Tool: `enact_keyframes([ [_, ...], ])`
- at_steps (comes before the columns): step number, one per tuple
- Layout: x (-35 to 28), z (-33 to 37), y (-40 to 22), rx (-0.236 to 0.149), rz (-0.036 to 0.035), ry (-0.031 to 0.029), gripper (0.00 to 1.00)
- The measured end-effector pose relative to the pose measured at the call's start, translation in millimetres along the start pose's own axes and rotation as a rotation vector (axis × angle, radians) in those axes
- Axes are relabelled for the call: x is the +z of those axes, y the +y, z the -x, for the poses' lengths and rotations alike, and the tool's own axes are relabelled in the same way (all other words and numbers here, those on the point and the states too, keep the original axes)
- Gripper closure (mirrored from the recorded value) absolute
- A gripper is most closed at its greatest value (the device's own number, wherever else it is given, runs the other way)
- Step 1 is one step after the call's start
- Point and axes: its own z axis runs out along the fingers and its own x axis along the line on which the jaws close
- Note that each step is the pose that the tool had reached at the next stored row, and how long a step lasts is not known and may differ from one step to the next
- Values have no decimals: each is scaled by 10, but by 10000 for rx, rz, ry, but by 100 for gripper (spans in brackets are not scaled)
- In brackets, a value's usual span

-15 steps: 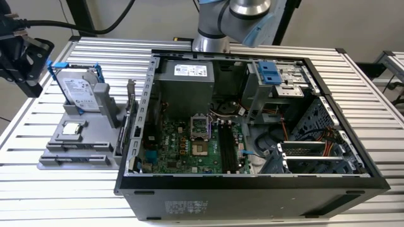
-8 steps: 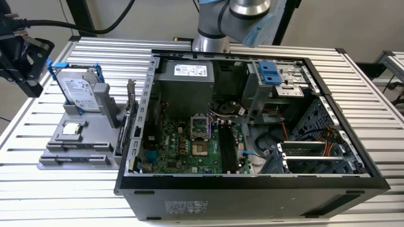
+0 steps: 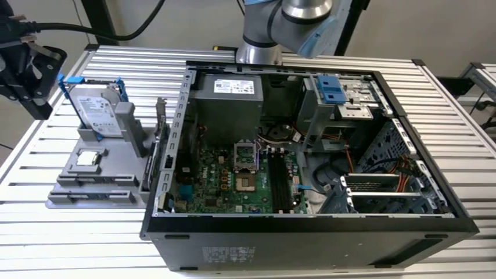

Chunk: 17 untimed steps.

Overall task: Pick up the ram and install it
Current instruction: 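Pick up the ram and move it above insertion slot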

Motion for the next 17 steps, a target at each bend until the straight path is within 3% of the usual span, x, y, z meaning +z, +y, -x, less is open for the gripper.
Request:
enact_keyframes([
  [17,0,0,4,-1630,23,88,100],
])
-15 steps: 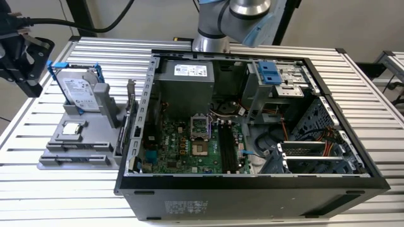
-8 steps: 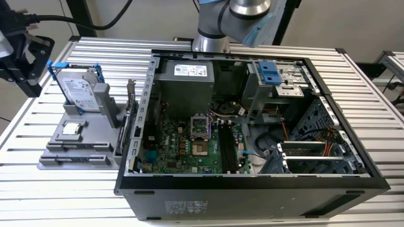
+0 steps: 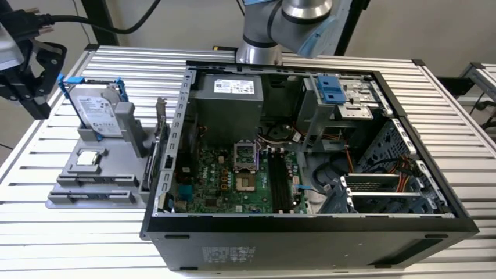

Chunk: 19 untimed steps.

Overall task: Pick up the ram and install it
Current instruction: 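Pick up the ram and move it above insertion slot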

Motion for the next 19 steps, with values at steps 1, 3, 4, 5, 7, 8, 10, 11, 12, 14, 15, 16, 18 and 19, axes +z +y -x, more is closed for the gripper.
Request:
enact_keyframes([
  [1,0,0,0,-92,1,5,100],
  [3,0,0,1,-270,4,14,100],
  [4,0,0,1,-364,6,19,100],
  [5,0,1,1,-460,7,24,100],
  [7,0,1,2,-657,10,35,100],
  [8,0,0,2,-759,12,41,100],
  [10,0,1,3,-980,16,52,100],
  [11,0,1,3,-1087,17,58,100],
  [12,0,1,3,-1197,19,65,100],
  [14,0,1,3,-1415,22,76,100],
  [15,0,1,3,-1527,24,82,100],
  [16,0,1,4,-1641,25,88,100],
  [18,0,1,4,-1891,29,102,100],
  [19,0,1,5,-2015,31,108,100],
])
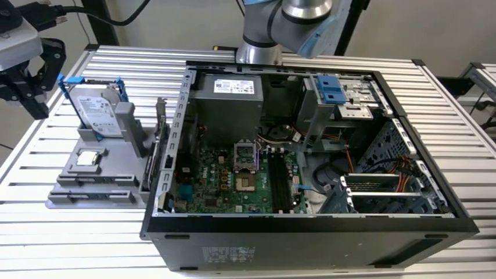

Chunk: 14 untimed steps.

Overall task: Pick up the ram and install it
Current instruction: 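Pick up the ram and move it above insertion slot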

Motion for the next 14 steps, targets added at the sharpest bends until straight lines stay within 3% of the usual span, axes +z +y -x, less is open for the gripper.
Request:
enact_keyframes([
  [14,0,9,19,-1504,23,83,100],
])
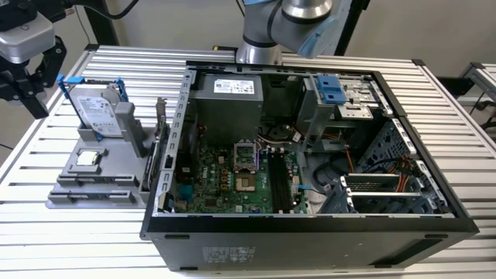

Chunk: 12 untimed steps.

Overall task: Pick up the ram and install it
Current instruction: 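Pick up the ram and move it above insertion slot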

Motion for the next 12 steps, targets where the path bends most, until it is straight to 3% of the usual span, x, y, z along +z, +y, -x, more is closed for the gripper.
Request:
enact_keyframes([
  [7,1,6,11,-728,11,39,100],
  [12,1,7,11,-929,15,48,100],
])
